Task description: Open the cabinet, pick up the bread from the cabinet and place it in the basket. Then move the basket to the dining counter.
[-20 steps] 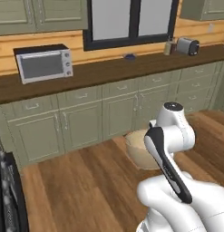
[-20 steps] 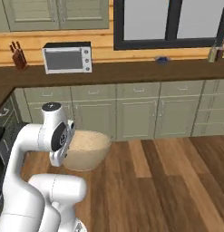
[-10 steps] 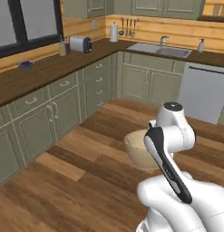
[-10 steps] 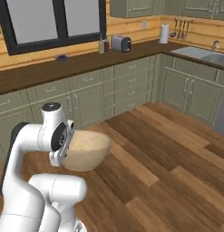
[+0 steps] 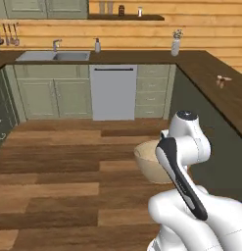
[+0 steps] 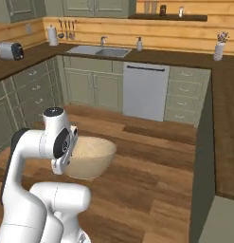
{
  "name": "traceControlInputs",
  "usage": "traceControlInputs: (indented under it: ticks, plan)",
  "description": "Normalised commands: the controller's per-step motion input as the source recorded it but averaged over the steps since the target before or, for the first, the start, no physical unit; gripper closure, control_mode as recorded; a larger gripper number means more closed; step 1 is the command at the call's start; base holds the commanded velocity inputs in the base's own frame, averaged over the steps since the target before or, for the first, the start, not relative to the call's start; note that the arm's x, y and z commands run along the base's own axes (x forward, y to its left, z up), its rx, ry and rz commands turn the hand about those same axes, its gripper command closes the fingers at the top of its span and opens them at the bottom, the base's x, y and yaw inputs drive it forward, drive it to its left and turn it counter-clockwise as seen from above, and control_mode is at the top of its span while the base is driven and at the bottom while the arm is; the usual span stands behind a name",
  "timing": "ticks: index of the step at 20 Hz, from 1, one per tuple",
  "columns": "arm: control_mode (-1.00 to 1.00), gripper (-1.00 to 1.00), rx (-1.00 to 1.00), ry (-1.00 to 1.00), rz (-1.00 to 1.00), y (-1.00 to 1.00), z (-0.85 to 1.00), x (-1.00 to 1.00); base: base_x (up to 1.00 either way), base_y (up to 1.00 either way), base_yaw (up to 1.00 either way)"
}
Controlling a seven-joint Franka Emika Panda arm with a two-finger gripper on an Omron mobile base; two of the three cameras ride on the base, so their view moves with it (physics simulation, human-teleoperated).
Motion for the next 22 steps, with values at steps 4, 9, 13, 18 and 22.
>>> traceControlInputs:
  ticks: [4,9,13,18,22]
  plan:
    - [1.00,1.00,0.00,0.00,0.00,0.00,0.00,0.00,0.29,0.08,-0.82]
    - [1.00,1.00,0.00,0.00,0.00,0.00,0.00,0.00,0.93,0.01,-0.58]
    - [1.00,1.00,0.00,0.00,0.00,0.00,0.00,0.00,1.00,-0.09,-0.40]
    - [1.00,1.00,0.00,0.00,0.00,0.00,0.00,0.00,0.87,-0.27,-0.41]
    - [1.00,1.00,0.00,0.00,0.00,0.00,0.00,0.00,0.65,0.01,-0.60]
